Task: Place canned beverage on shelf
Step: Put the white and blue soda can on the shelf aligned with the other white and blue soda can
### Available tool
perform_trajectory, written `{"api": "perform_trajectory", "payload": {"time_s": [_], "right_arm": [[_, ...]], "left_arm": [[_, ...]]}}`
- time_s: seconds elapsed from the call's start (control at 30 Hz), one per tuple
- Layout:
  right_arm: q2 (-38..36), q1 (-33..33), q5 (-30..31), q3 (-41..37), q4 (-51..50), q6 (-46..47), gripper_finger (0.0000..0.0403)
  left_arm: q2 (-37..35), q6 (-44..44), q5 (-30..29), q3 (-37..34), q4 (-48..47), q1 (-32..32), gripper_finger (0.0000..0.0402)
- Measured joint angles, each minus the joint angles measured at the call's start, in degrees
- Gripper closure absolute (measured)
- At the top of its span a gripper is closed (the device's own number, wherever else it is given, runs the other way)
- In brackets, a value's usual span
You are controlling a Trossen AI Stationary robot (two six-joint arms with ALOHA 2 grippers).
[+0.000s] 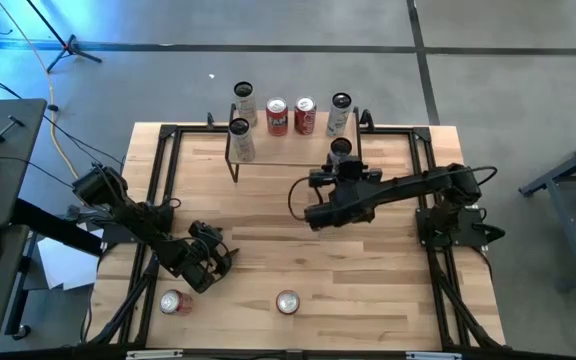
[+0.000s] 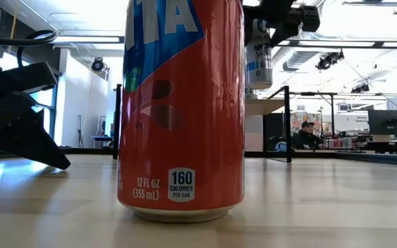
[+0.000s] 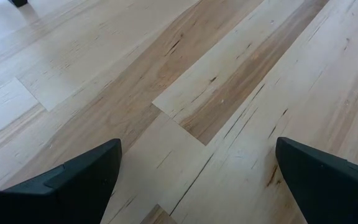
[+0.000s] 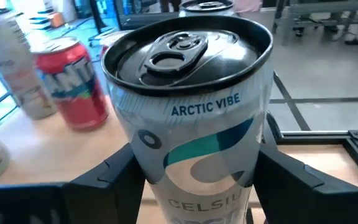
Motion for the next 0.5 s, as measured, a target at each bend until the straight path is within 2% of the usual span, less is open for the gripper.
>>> {"api": "perform_trajectory", "payload": {"time_s": [0.2,0.5], "right_arm": [[0.0,-2.0,2.3,0.0,0.0,3.2,0.0169],[0.0,-4.6,2.1,0.0,0.0,3.3,0.0169]], "left_arm": [[0.0,0.0,0.0,0.0,0.0,0.0,0.0002],[0.0,0.0,0.0,0.0,0.0,0.0,0.0002]]}}
